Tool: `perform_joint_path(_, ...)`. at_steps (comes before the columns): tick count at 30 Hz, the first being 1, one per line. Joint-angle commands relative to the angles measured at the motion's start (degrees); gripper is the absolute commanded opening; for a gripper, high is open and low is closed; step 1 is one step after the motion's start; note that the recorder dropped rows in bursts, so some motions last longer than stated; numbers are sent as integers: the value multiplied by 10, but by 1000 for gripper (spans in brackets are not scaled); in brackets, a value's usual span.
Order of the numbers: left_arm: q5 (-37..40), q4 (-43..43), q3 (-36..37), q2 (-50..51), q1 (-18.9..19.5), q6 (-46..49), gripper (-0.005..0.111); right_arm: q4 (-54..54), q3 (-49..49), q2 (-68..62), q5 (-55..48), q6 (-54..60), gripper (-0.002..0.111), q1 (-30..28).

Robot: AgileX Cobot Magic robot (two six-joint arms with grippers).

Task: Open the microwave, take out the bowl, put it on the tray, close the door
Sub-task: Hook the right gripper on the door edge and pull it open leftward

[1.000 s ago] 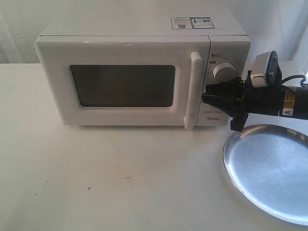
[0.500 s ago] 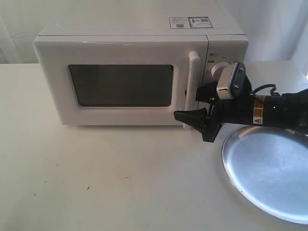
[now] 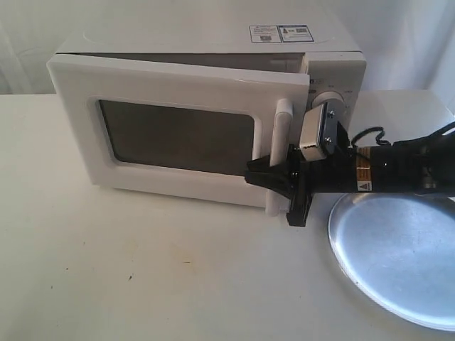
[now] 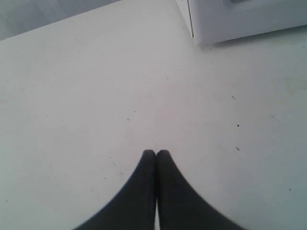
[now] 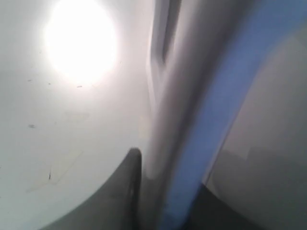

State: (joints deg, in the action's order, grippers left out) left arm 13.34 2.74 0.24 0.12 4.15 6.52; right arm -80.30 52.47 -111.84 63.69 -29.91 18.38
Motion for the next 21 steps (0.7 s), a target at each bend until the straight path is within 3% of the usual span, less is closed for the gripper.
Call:
perform_joint_path(1, 0, -2, -2, -1, -2, -3, 0, -91, 1, 3, 63, 40, 0, 22)
perform_joint_path(6, 0, -2, -2, -1, -2, -3, 0, -50, 1, 19, 63, -56, 1, 22)
perform_joint_path(9, 0, -2, -2, -1, -2, -3, 0, -3, 1, 45, 63, -160, 17, 21)
perform_joint_path(15, 0, -2, -2, -1, -2, -3, 0, -25, 1, 78, 8, -226, 54, 21)
perform_joint_path(17, 0, -2, -2, -1, -2, -3, 0, -61, 1, 86, -11, -253, 59, 21)
perform_joint_path(21, 0, -2, -2, -1, -2, -3, 0, -169, 1, 107, 25, -335, 59, 21)
